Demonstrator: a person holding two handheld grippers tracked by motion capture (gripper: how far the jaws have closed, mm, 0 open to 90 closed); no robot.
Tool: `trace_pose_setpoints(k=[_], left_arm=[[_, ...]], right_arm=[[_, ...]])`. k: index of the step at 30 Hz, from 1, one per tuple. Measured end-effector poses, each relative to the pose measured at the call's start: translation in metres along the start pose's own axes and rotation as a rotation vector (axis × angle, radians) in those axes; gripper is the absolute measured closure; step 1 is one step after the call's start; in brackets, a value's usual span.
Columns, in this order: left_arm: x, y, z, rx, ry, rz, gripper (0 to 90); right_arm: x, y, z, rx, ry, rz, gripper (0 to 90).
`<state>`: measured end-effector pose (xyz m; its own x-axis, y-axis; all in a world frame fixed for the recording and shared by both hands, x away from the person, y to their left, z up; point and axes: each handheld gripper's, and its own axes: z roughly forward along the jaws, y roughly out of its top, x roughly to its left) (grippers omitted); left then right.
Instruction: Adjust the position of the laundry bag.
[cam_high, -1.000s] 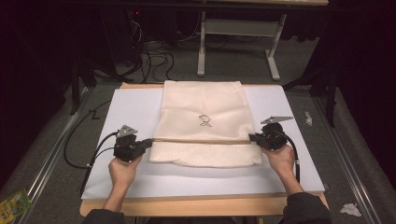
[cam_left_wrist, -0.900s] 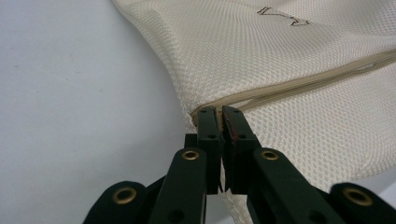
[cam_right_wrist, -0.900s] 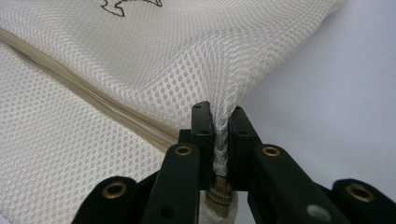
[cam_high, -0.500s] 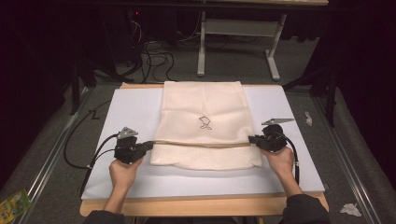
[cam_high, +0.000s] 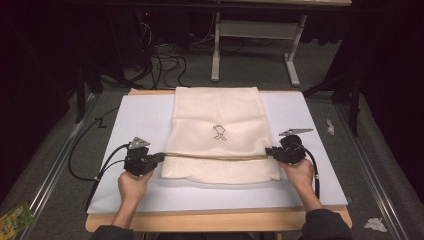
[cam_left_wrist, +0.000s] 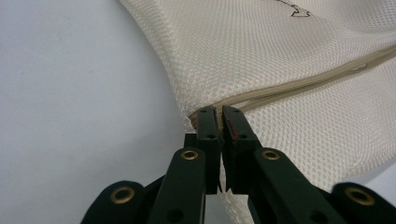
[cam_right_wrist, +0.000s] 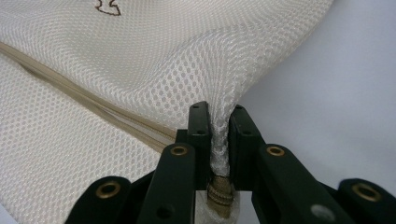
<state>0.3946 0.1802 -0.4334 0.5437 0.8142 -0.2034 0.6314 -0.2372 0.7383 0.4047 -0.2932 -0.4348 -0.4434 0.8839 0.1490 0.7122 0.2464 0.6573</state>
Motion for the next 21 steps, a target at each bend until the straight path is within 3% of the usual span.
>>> trace_pose_setpoints(k=[12,21], left_arm=[[0.003,-0.003,0.006,0.03,0.015,-0.002,86.2],[0.002,-0.005,0.014,0.049,0.049,0.014,85.5]], right_arm=[[0.0,-0.006,0.008,0.018,0.006,0.003,81.2],[0.001,-0.009,0.013,0.026,-0.011,-0.001,77.7]])
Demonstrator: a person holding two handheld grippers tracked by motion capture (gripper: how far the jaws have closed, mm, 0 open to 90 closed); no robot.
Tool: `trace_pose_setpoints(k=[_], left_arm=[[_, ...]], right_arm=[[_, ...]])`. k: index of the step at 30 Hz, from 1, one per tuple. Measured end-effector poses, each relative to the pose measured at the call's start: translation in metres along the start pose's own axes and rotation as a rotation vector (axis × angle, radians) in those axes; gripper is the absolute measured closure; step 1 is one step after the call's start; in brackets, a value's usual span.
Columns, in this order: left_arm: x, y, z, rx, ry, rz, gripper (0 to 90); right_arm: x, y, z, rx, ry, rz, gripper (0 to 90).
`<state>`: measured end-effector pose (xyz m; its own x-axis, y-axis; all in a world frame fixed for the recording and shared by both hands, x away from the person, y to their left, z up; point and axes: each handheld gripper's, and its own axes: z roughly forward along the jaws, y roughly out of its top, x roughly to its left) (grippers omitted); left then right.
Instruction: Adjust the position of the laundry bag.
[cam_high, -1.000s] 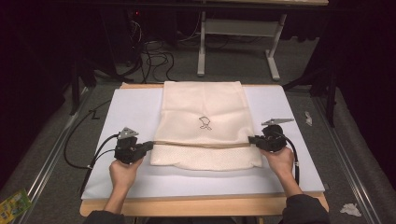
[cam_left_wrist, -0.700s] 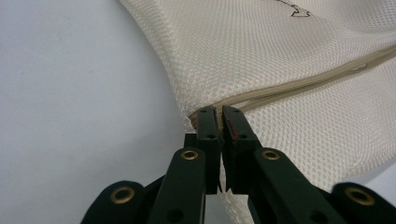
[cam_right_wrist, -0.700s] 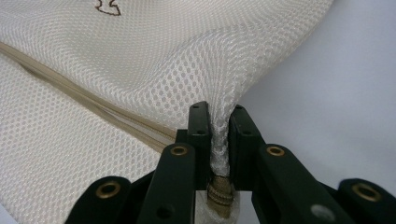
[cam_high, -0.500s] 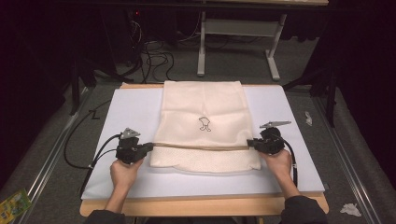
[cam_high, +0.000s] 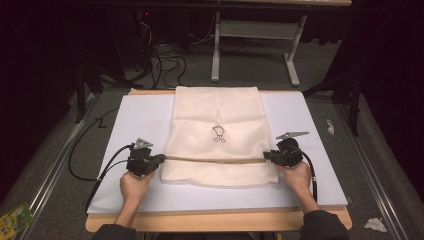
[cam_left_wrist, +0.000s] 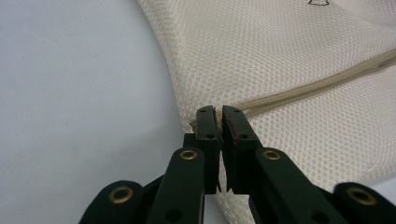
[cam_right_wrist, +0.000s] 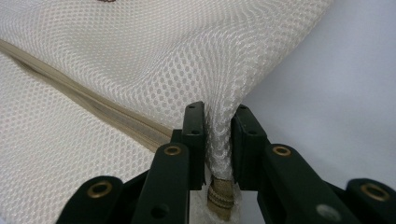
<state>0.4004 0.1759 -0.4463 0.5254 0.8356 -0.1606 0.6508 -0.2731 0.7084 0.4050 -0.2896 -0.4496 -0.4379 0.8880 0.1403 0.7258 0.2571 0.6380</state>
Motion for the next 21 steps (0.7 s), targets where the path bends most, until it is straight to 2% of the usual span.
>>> trace_pose_setpoints(k=[5,11,17,21], left_arm=[[0.001,0.0,-0.001,-0.008,0.021,0.008,84.7],[0.001,0.0,-0.003,-0.016,0.024,0.012,81.5],[0.002,0.0,-0.009,-0.064,0.014,0.02,72.1],[0.002,0.0,-0.015,-0.099,0.013,0.027,68.5]], right_arm=[[-0.001,-0.001,-0.001,-0.008,0.0,0.005,76.7],[-0.001,-0.002,-0.003,-0.024,-0.011,0.009,68.6],[-0.001,-0.002,-0.01,-0.064,-0.031,0.001,62.3],[-0.001,-0.003,-0.016,-0.096,-0.034,0.001,62.2]])
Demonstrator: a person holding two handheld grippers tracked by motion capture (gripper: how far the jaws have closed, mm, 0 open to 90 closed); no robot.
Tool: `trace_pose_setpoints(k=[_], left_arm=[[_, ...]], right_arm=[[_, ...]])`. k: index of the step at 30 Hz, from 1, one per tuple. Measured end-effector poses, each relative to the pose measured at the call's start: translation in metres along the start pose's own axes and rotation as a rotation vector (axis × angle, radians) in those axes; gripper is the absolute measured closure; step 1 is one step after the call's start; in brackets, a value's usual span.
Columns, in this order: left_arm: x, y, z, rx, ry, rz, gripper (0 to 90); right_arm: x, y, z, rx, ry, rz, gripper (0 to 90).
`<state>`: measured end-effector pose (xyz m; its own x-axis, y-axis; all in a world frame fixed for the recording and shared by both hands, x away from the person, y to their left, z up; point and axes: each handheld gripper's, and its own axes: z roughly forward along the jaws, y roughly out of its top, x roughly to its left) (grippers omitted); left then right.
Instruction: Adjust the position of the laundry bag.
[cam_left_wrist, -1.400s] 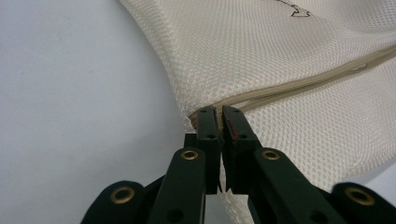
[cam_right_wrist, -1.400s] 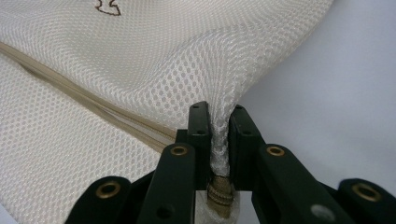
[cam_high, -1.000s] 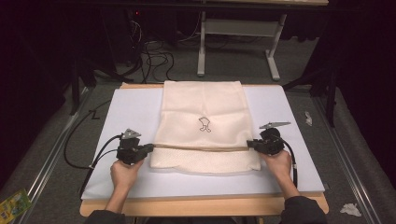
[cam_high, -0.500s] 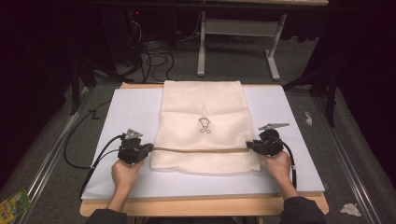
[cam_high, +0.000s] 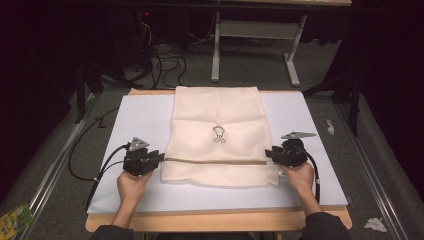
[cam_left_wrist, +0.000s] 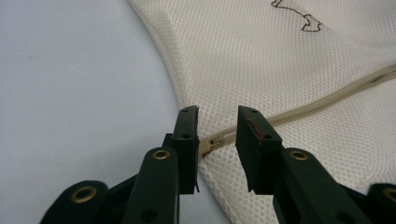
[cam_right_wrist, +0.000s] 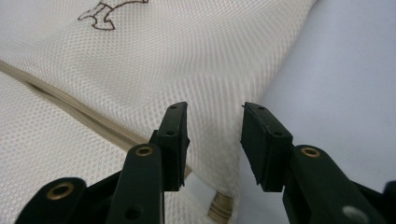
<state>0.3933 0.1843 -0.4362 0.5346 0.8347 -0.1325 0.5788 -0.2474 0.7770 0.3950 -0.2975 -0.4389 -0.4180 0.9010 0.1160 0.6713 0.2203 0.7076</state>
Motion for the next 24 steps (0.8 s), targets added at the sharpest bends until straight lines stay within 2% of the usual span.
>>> trace_pose_setpoints(k=[7,13,24], left_arm=[[0.004,0.001,-0.014,-0.055,0.018,0.013,66.6],[0.009,0.001,-0.027,-0.084,0.046,0.019,66.4],[0.02,-0.005,-0.042,-0.119,0.082,-0.015,63.4]], right_arm=[[-0.001,0.0,-0.016,-0.062,0.001,-0.008,66.1],[-0.008,-0.002,-0.029,-0.104,-0.002,0.011,68.8],[-0.023,-0.012,-0.046,-0.155,-0.017,0.063,68.9]])
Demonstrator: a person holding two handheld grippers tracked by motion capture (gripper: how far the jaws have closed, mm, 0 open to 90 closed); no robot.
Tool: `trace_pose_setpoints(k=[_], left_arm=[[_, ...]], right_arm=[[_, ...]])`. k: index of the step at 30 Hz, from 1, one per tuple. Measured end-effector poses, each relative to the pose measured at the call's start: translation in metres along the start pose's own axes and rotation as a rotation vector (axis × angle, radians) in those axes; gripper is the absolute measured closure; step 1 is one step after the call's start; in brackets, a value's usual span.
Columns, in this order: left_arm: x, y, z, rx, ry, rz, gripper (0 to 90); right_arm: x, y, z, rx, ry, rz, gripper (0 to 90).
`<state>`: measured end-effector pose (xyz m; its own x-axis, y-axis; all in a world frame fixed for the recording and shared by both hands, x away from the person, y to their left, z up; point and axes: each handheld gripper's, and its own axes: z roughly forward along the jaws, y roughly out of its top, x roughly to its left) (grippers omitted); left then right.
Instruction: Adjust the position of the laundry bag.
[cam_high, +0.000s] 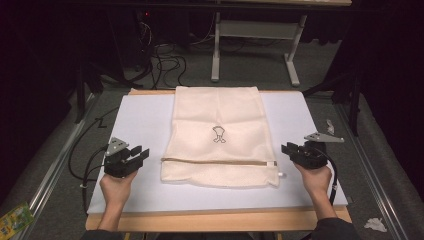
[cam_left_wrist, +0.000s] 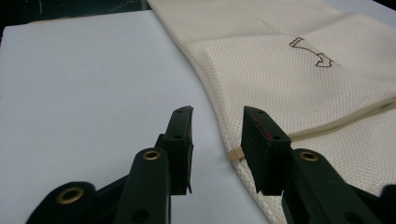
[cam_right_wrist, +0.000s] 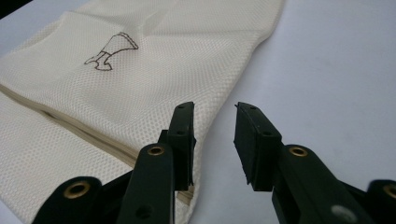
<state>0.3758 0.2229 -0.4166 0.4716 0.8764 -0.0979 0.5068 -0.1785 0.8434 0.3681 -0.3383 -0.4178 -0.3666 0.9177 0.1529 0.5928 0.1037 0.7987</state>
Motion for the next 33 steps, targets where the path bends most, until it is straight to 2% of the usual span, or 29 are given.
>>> trace_pose_setpoints(k=[16,24,33], left_arm=[[0.013,-0.009,-0.007,-0.024,0.039,-0.025,59.5],[0.018,-0.016,-0.007,-0.015,0.049,-0.051,58.4],[0.021,-0.021,-0.002,-0.001,0.057,-0.065,58.4]], right_arm=[[-0.024,-0.019,-0.014,-0.021,-0.031,0.055,68.4],[-0.031,-0.028,-0.015,-0.016,-0.041,0.082,68.2],[-0.036,-0.035,-0.012,-0.015,-0.05,0.089,68.2]])
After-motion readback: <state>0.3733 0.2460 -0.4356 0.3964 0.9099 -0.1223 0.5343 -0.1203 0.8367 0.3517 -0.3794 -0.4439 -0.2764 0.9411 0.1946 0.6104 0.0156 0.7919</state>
